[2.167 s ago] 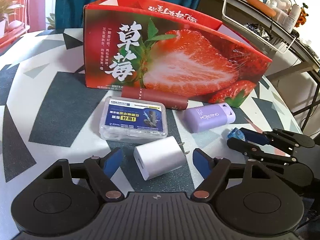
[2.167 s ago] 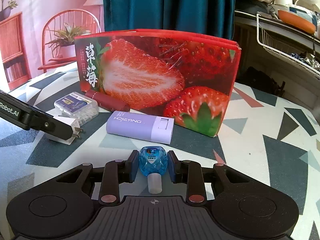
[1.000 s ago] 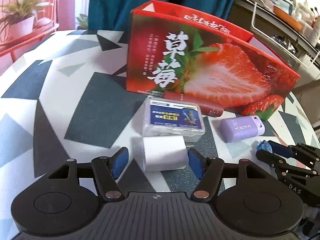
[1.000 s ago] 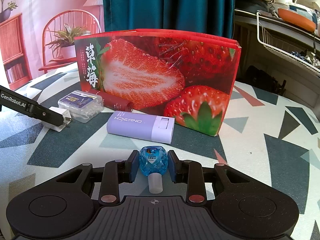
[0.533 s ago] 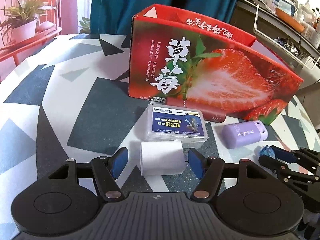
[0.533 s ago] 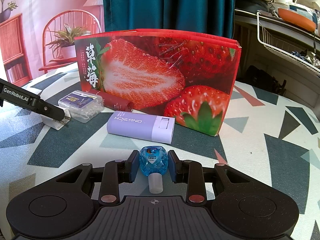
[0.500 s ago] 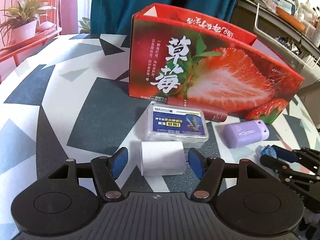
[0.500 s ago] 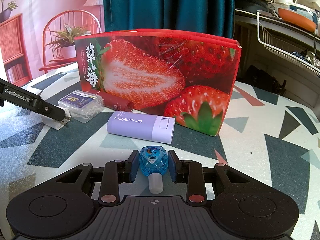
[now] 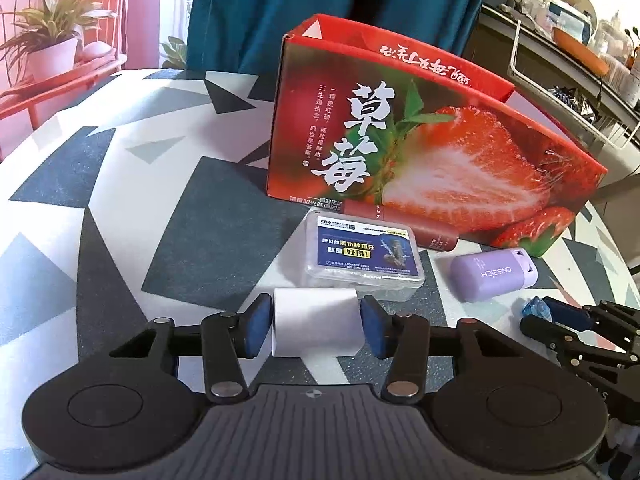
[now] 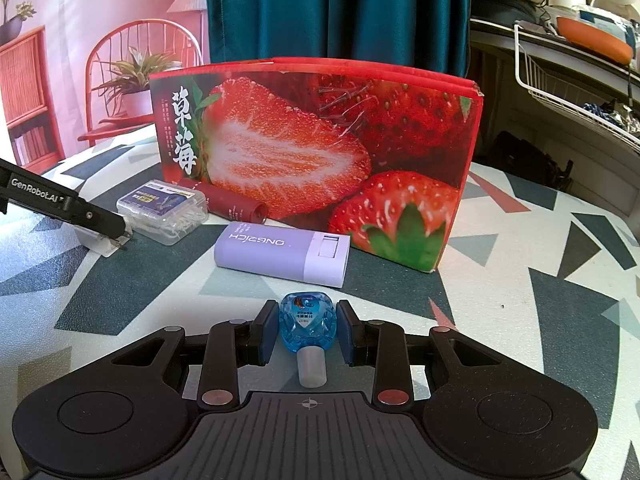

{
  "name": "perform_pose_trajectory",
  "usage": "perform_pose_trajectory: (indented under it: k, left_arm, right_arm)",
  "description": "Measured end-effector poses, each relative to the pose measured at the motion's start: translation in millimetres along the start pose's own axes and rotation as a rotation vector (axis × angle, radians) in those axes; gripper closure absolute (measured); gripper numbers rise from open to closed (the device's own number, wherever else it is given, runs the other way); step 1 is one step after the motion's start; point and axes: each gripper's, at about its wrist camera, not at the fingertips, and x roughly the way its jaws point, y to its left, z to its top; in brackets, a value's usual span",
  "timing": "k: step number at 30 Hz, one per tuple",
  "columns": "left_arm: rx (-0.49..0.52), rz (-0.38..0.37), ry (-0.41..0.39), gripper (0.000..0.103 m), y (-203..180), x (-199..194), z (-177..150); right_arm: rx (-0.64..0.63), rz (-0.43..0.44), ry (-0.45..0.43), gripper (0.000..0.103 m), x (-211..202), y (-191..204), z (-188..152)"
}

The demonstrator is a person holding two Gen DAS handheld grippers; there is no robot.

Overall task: Organize rigid objects
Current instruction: 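Close the left gripper on the white charger cube while the right gripper holds the blue bottle, then carry the charger cube and blue bottle into the box while both grippers open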

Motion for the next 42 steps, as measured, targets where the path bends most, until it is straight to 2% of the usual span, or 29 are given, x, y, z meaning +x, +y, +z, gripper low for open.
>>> perform_pose_trajectory:
  k: [15,29,38,42]
  left_arm:
    - [0.048,-0.026,-0.041,0.053,-5.1,-9.0,-0.6]
    - [0.091,-0.022,-0.144,0.053,-5.9,-32.7,15.9]
    - [0.113,-0.059,-0.234,0.053,-13.6,-47.4,42.1]
    - [0.087,-0.112,-0.283,0.053,-15.0,-59.0,64.0]
  right_arm:
    - [0.002,-0.002,0.001,0.073,0.2,0.2,-0.1]
    - [0.006,0.007,-0.036,0.076,-11.0,0.5,0.7]
    - [-0.005,0.042,-0.119,0.076,-24.7,1.0,31.3]
    - [0.008,0.060,-0.187,0.076,-36.0,-2.5,53.2]
